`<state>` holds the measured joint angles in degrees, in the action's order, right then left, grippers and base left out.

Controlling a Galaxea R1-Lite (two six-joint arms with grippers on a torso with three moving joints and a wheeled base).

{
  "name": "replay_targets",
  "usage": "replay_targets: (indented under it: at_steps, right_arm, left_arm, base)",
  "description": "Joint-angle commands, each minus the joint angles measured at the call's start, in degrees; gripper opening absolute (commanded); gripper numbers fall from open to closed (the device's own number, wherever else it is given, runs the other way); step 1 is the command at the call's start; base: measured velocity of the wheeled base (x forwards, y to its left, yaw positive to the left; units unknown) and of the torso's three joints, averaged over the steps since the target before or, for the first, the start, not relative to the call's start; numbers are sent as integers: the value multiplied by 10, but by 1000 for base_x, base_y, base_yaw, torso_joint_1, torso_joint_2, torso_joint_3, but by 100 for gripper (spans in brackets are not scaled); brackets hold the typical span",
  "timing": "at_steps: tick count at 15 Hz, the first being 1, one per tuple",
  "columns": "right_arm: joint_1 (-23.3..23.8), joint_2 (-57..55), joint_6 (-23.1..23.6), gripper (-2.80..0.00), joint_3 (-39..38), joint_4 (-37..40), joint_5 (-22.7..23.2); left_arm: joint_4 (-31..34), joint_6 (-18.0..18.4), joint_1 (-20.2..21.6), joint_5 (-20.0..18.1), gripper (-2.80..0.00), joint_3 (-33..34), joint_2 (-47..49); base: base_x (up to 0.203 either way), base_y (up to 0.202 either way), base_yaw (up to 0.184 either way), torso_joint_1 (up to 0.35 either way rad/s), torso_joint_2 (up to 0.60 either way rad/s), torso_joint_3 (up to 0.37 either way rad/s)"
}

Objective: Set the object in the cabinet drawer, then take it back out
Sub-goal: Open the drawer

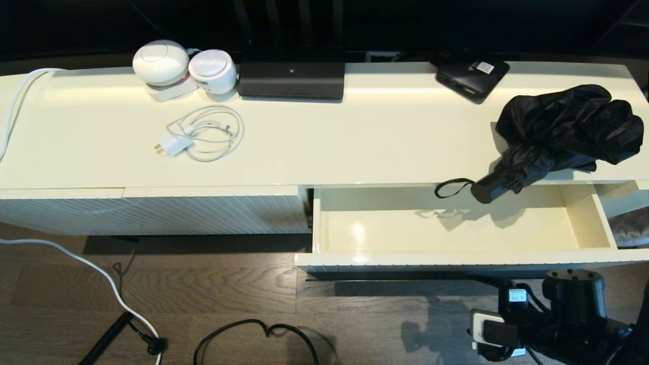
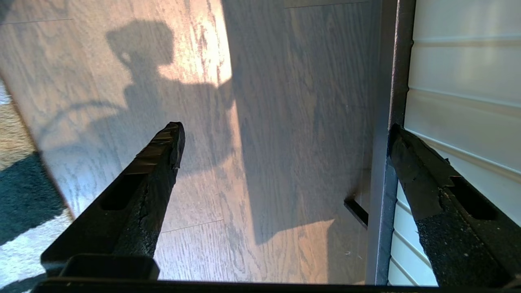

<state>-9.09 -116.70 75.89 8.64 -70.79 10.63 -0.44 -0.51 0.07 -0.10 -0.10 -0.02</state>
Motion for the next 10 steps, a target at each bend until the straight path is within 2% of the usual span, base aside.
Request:
replay_targets:
  at_steps: [1,6,10]
  right_arm:
    - [-1,-2,4,0,-1,2,6]
    - [-1,24,5,0,-2,19,18]
    - [-1,74,6,0,-2,90,25]
  left_arm:
    - [0,0,0,0,-280,0,-2]
    - [0,0,0,0,-280,0,-1]
    - [0,0,0,0,-280,0,-1]
  base:
    - [0,0,0,0,0,0]
    - [0,0,0,0,0,0]
    - [0,0,0,0,0,0]
